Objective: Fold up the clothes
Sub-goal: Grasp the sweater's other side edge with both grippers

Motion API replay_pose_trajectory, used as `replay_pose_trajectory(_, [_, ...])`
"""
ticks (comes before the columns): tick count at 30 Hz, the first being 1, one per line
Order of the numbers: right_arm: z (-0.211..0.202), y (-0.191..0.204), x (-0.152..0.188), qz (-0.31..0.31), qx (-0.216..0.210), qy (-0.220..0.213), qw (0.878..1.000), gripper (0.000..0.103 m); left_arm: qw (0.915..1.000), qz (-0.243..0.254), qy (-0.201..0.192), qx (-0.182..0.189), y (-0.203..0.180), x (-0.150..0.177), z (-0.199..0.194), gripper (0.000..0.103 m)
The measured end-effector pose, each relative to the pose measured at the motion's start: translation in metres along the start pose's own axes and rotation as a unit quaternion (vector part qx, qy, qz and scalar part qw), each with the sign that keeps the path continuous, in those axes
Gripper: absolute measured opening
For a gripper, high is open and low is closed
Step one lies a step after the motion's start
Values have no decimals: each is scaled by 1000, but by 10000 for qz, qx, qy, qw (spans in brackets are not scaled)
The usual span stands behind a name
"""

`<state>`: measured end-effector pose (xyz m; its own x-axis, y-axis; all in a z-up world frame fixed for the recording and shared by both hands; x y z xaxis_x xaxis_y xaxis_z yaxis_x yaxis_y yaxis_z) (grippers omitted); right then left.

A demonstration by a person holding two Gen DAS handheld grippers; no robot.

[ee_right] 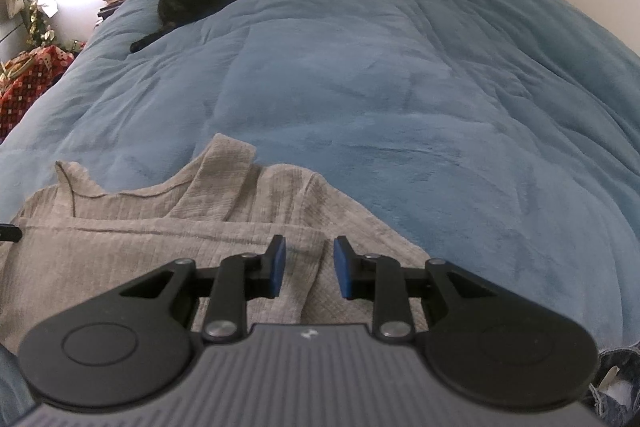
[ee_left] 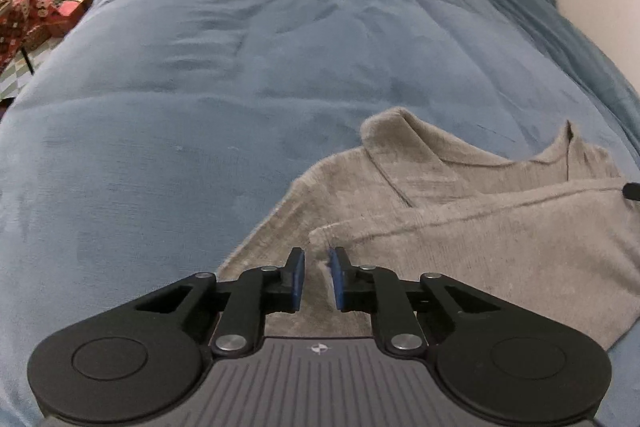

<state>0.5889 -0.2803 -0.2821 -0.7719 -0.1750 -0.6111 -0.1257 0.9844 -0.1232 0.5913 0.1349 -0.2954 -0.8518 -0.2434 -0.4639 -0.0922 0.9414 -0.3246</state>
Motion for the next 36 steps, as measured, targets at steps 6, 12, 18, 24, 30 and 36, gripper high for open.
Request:
replay_pose_trajectory(6, [0,2,0,-64,112,25,9999,29,9987,487,-58,-150,-16,7,2,13])
replay_pose_trajectory(12, [3,7,2,-218,54,48,9997,2,9978,528,-329,-226,-17,5,-12,4])
replay_pose_trajectory(18, [-22,10,-7,-338,148,-365,9987,2,9966,425,-673,-190,-19,-2,-42,4])
replay_pose_trajectory(24, [-50,13,-25,-412,128,-782,9960,2,9956,323,-856,-179,-17,-9,-57,4])
replay_pose_trajectory(30, [-11,9,-19,-426,100,-424,9981,2,9970,353,-627,-281,-11,-5,-24,4])
replay_pose_trajectory(36, [9,1,-8,-348,188,-283,9988,2,9961,481,-652,-347,-8,-1,-6,4])
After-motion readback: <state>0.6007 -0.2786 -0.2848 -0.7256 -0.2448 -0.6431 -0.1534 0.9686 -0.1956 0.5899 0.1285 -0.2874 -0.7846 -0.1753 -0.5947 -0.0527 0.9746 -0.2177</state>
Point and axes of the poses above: each gripper's, at about its wrist camera, not at the fingertips, and z roughly the way its jaws point, y to its left, x to its underside, the point moved 10 cm from there along z, roughly the way its jaws point, and after that the axes turned 14 degrees about -z, right-handed, at the moved point
